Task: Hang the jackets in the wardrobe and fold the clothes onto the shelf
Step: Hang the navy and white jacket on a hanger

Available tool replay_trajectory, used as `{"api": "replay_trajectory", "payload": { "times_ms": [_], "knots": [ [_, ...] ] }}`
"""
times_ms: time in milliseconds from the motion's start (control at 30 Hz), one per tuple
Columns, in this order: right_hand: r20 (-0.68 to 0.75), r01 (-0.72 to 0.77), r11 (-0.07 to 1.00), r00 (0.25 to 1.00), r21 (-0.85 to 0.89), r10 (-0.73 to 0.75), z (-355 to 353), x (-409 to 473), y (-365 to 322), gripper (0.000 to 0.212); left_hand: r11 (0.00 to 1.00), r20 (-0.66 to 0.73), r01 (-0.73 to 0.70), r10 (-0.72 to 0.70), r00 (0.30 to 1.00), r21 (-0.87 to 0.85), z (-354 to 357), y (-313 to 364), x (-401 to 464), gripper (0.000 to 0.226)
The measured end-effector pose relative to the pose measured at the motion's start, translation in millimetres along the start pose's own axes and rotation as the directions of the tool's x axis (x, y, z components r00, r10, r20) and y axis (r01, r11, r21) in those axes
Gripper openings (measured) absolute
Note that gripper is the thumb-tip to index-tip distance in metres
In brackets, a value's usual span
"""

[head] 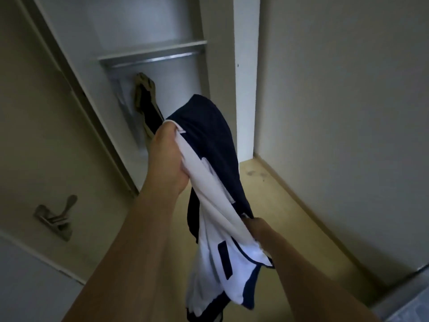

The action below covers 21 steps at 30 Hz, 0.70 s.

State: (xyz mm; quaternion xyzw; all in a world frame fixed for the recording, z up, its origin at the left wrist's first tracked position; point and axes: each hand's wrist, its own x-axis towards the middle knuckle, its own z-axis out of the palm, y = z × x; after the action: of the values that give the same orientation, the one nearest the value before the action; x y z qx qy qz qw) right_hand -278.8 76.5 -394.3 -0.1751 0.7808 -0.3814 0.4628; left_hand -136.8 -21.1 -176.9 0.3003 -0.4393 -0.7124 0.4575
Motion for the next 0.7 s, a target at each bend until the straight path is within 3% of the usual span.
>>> {"api": "replay_trajectory", "payload": {
  "times_ms": [100, 200, 300, 467, 700],
  "knots": [
    [-0.125, 0.034, 0.964, 0.992, 0.263, -0.001, 22, 40, -62, 0.029, 0.987, -0.118, -0.026, 0.045, 0.992, 0.16, -46, 5, 73, 0.01],
    [-0.252, 0.172, 0.934, 0.963, 0.313, -0.093, 46, 82, -143, 0.022, 0.935, -0.21, -0.048, 0.129, 0.969, 0.352, -90, -8, 149, 0.014],
    [-0.338, 0.332, 0.853, 0.92, 0.402, -0.198, 70, 124, -226, 0.022, 0.878, -0.286, 0.039, 0.113, 0.951, 0.477, -137, -19, 223, 0.02],
    [-0.343, 0.395, 0.841, 0.899, 0.37, -0.271, 104, 175, -345, 0.013, 0.817, -0.341, 0.25, -0.07, 0.937, 0.519, -192, -35, 331, 0.013],
    [-0.415, 0.351, 0.891, 0.884, 0.289, -0.213, 115, 274, -450, 0.032, 0.793, -0.267, 0.341, -0.232, 0.935, 0.505, -191, -44, 458, 0.007]
  ]
}}
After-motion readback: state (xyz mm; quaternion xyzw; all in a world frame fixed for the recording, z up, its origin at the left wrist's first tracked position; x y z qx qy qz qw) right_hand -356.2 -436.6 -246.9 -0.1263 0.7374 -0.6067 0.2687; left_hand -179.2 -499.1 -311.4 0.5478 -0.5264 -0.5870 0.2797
